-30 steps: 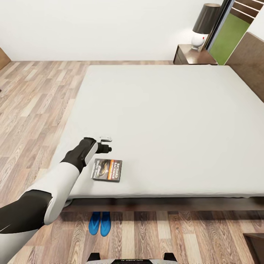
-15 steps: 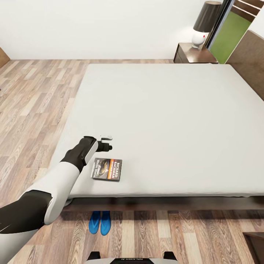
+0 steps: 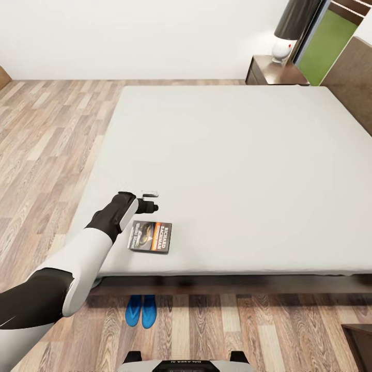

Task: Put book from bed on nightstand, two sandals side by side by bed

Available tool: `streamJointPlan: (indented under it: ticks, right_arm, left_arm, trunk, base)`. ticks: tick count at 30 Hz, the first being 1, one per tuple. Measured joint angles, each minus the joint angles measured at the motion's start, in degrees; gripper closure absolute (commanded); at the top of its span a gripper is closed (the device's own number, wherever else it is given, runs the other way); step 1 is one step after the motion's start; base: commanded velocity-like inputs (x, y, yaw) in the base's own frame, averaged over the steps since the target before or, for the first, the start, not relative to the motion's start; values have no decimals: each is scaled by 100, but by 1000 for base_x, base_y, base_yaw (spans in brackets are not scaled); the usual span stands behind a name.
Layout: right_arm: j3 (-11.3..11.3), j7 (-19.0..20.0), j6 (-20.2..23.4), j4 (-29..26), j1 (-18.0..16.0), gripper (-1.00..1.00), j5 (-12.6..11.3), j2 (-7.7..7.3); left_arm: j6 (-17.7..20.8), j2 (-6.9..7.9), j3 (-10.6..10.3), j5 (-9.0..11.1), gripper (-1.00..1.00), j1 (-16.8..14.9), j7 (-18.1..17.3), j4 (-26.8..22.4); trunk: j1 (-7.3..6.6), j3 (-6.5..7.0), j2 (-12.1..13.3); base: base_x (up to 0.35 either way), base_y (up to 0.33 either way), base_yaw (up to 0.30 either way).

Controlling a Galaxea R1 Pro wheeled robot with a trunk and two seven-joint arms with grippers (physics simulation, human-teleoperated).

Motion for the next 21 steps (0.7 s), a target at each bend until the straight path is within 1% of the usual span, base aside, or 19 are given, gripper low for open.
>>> streamJointPlan:
  ticks: [11, 21]
  right_arm:
    - [-3, -3, -6, 3, 0, -100, 26, 0]
    - [-6, 1, -1, 4, 0, -100, 28, 0]
  left_arm:
    - [-1, 8, -6, 0, -100, 0, -3, -2]
    - [-7, 16, -11, 1, -100, 0, -6, -6]
  trunk:
    - [0, -26, 0]
    - [0, -97, 0]
  base:
    - [0, 0, 0]
    - [0, 0, 0]
